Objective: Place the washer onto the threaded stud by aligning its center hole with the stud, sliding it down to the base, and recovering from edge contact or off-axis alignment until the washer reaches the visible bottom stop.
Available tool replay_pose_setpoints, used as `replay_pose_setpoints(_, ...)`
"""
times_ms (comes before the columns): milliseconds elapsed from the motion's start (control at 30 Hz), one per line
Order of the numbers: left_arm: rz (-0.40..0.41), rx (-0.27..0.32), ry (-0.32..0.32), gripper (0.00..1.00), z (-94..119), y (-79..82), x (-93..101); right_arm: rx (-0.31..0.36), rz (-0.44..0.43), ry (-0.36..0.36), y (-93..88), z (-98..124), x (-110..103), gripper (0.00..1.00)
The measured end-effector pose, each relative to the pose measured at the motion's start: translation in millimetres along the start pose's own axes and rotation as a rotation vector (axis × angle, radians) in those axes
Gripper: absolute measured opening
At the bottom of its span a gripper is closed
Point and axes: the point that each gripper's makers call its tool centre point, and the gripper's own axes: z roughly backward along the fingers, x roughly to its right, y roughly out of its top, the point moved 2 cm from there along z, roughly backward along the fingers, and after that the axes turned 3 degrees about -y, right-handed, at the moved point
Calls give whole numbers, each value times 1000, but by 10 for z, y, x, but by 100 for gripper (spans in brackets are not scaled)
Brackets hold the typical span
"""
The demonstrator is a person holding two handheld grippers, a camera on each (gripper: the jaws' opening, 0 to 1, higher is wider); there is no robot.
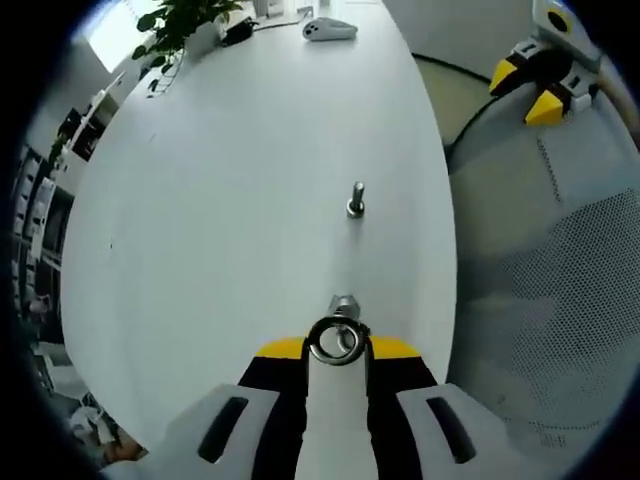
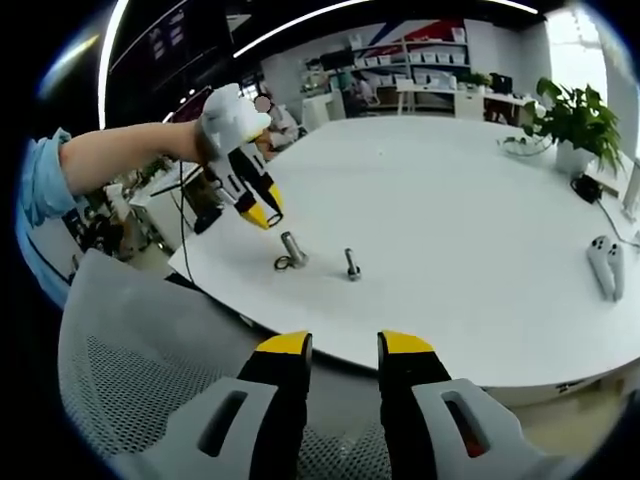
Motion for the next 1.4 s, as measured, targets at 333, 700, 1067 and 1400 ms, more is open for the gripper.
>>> replay_pose_setpoints(333, -21, -23, -13, 19, -153, 74, 50, 1, 1, 3, 1, 3, -4, 28)
replay_pose_setpoints(700, 2, -40, -26, 19, -241, 3, 44, 7, -6, -2, 10, -1, 3, 28)
replay_pose_setpoints(1067, -3, -64, -25, 19, -328, 21, 18, 7, -9, -4, 11, -2, 7, 28)
replay_pose_setpoints(1400, 13, -87, -35, 19, -478, -10, 4, 12, -13, -5, 14, -2, 12, 28)
